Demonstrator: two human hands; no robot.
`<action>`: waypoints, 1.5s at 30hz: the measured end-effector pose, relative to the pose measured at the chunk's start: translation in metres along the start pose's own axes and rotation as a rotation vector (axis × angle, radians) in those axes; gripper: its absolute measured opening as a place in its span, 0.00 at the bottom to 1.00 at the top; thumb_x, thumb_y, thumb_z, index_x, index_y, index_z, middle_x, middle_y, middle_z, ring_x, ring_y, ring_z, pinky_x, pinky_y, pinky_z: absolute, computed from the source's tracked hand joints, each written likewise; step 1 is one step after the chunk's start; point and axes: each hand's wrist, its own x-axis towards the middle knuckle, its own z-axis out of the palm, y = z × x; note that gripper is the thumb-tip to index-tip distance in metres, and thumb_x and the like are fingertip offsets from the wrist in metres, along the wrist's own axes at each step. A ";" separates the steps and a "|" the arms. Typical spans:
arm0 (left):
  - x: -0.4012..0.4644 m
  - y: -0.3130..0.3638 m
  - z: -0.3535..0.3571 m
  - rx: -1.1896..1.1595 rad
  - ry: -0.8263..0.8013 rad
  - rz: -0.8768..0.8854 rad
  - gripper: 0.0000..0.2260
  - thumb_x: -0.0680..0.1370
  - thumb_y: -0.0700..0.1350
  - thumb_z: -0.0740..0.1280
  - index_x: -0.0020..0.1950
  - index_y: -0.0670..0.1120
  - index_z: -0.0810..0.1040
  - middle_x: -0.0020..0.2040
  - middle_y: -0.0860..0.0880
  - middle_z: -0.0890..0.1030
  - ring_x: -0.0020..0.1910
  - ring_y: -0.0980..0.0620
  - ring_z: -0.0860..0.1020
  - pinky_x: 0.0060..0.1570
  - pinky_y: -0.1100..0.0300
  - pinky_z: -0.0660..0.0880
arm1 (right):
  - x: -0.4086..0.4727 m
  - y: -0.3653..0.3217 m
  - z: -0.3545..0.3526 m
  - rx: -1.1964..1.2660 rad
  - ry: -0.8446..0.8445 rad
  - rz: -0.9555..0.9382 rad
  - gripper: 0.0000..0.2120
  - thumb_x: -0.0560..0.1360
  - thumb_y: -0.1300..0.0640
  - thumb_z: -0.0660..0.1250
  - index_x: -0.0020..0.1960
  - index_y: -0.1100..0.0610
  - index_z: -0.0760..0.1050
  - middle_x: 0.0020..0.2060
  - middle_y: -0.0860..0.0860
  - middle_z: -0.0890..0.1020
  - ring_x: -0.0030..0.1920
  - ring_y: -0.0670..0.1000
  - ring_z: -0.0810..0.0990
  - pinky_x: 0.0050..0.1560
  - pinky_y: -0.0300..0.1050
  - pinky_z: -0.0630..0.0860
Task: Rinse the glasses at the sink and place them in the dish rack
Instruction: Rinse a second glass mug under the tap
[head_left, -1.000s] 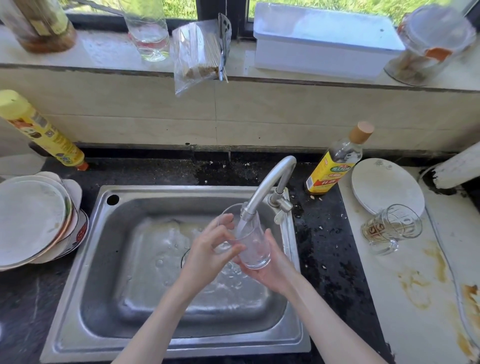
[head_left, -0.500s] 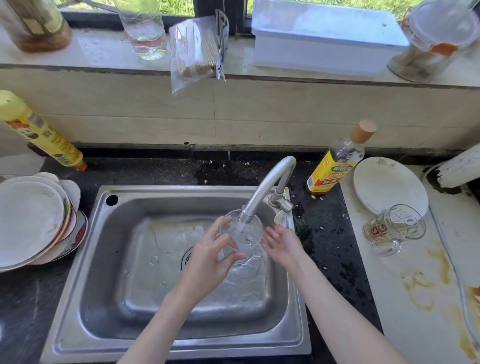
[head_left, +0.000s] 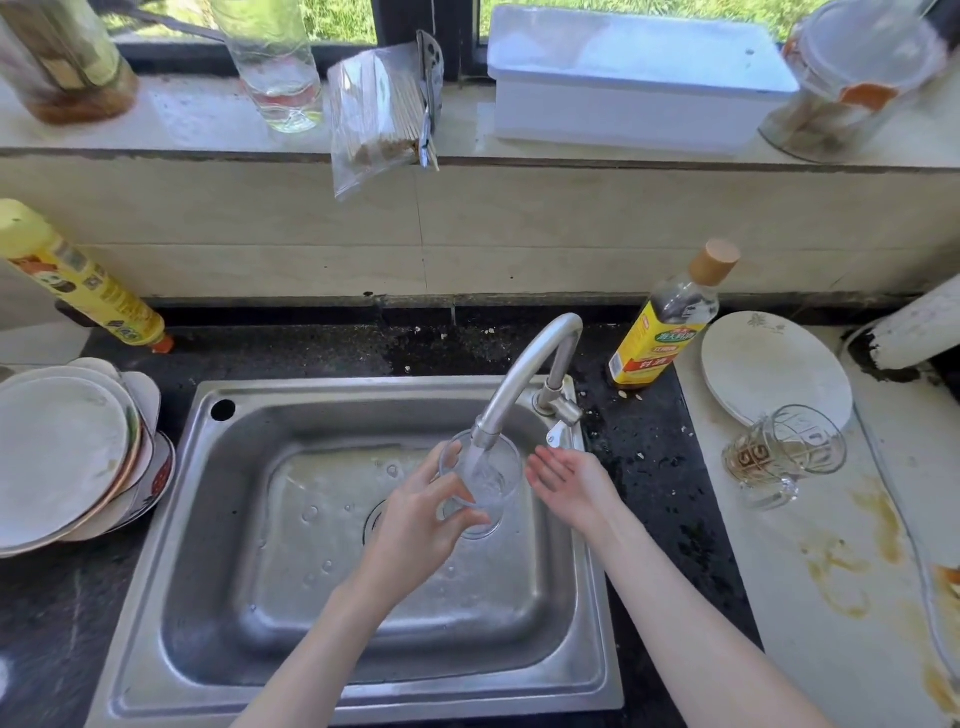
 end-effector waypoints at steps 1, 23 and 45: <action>0.002 0.000 0.000 0.004 -0.005 0.014 0.12 0.68 0.52 0.70 0.35 0.44 0.75 0.61 0.49 0.76 0.59 0.55 0.74 0.51 0.76 0.64 | -0.001 -0.002 0.001 -0.007 -0.005 -0.008 0.09 0.78 0.69 0.52 0.55 0.66 0.68 0.56 0.59 0.73 0.62 0.58 0.72 0.56 0.49 0.71; 0.010 0.009 0.013 0.023 0.087 -0.177 0.10 0.64 0.39 0.78 0.33 0.42 0.77 0.54 0.52 0.77 0.51 0.61 0.74 0.46 0.74 0.66 | -0.025 -0.034 -0.014 -0.211 -0.079 0.055 0.07 0.79 0.58 0.58 0.49 0.62 0.71 0.44 0.56 0.77 0.42 0.54 0.77 0.44 0.47 0.74; -0.043 0.039 0.017 -0.596 0.032 -0.617 0.26 0.69 0.41 0.74 0.57 0.54 0.61 0.57 0.54 0.68 0.56 0.57 0.74 0.46 0.66 0.74 | -0.073 0.031 -0.038 -0.031 -0.161 -0.018 0.13 0.74 0.57 0.69 0.55 0.63 0.77 0.45 0.59 0.82 0.41 0.55 0.81 0.31 0.44 0.78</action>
